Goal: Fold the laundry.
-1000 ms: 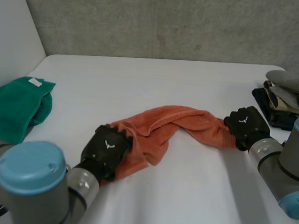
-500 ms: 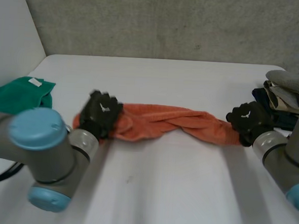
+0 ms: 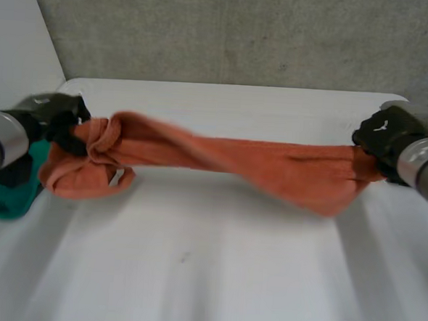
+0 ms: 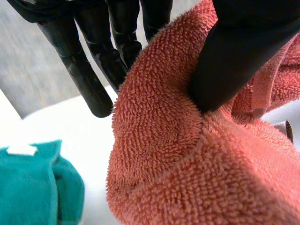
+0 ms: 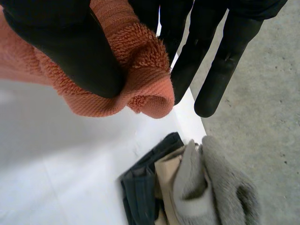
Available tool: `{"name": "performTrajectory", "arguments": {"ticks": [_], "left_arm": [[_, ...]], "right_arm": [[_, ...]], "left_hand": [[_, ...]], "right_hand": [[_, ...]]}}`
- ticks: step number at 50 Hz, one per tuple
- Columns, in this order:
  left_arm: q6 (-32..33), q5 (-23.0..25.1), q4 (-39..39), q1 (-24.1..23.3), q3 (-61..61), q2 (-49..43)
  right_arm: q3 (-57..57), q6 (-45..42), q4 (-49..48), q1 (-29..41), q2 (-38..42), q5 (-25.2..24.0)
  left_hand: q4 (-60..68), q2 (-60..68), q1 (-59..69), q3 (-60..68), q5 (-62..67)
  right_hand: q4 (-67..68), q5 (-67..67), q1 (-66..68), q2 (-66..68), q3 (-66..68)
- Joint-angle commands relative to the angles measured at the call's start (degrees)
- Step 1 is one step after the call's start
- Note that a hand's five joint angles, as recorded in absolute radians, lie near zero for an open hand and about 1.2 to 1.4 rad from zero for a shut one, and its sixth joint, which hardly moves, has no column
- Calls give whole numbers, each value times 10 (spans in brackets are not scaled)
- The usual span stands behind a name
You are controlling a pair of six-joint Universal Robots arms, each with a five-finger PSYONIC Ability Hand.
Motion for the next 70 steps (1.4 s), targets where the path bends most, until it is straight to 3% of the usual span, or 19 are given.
{"name": "performTrajectory", "arguments": {"ticks": [1, 5, 8, 14, 16, 18, 26, 32, 36, 37, 40, 45, 50, 55, 61, 70], "left_arm": [[65, -53, 8, -32, 134, -145], [65, -57, 35, -44, 214, -144], [33, -58, 108, -49, 239, -108], [-27, -58, 303, -61, 189, -58], [-27, -56, 315, -66, 164, -52], [-18, -51, 316, -72, 125, -53], [62, -29, 321, -74, -37, -84], [153, -29, 320, -81, -139, -102], [208, -29, 316, -84, -184, -94], [226, -30, 311, -87, -197, -84], [246, -32, 297, -93, -210, -53], [228, -49, 272, -102, -211, 9], [164, -88, 253, -124, -209, 61], [103, -130, 240, -160, -209, 77], [73, -173, 246, -218, -189, 20], [83, -267, 265, -250, -76, -119]], "right_arm": [[-29, 39, -162, 43, 78, 36], [-79, 72, -256, 57, 82, 70], [-98, 125, -349, 57, 59, 83], [-64, 218, -482, 61, 28, 38], [-48, 224, -482, 63, 29, 19], [-20, 220, -470, 64, 32, -11], [92, 180, -415, 58, 68, -49], [163, 109, -370, 50, 90, -60], [189, 69, -345, 44, 86, -63], [193, 66, -335, 44, 82, -61], [193, 76, -319, 43, 70, -58], [175, 154, -284, 43, 19, -32], [146, 239, -215, 34, -29, -12], [103, 306, -115, 28, -27, -12], [60, 336, 1, 34, 0, -12], [86, 330, -21, 46, 20, -4]], "left_hand": [[113, 123, 185, 133, 171], [113, 123, 185, 133, 171], [113, 123, 185, 133, 171], [113, 123, 185, 133, 171], [113, 123, 185, 133, 171], [113, 123, 185, 133, 171], [105, 115, 177, 125, 163], [-107, -97, -34, -87, -49], [-312, -302, -240, -292, -254], [-392, -382, -320, -372, -335], [-469, -459, -396, -448, -411], [-481, -471, -408, -460, -423], [-491, -481, -418, -471, -433], [-491, -481, -418, -471, -433], [-445, -436, -373, -425, -388], [-403, -393, -331, -383, -345]], "right_hand": [[112, 126, 178, 126, 118], [112, 126, 178, 126, 118], [112, 126, 178, 126, 118], [112, 126, 178, 126, 118], [112, 126, 178, 126, 118], [112, 126, 178, 126, 118], [112, 126, 178, 126, 118], [112, 126, 178, 126, 118], [-60, -47, 5, -47, -55], [-211, -198, -145, -197, -206], [-407, -394, -341, -394, -402], [-567, -554, -501, -554, -562], [-588, -574, -522, -574, -582], [-588, -574, -522, -574, -582], [-588, -574, -522, -574, -582], [-588, -574, -522, -574, -582]]}}
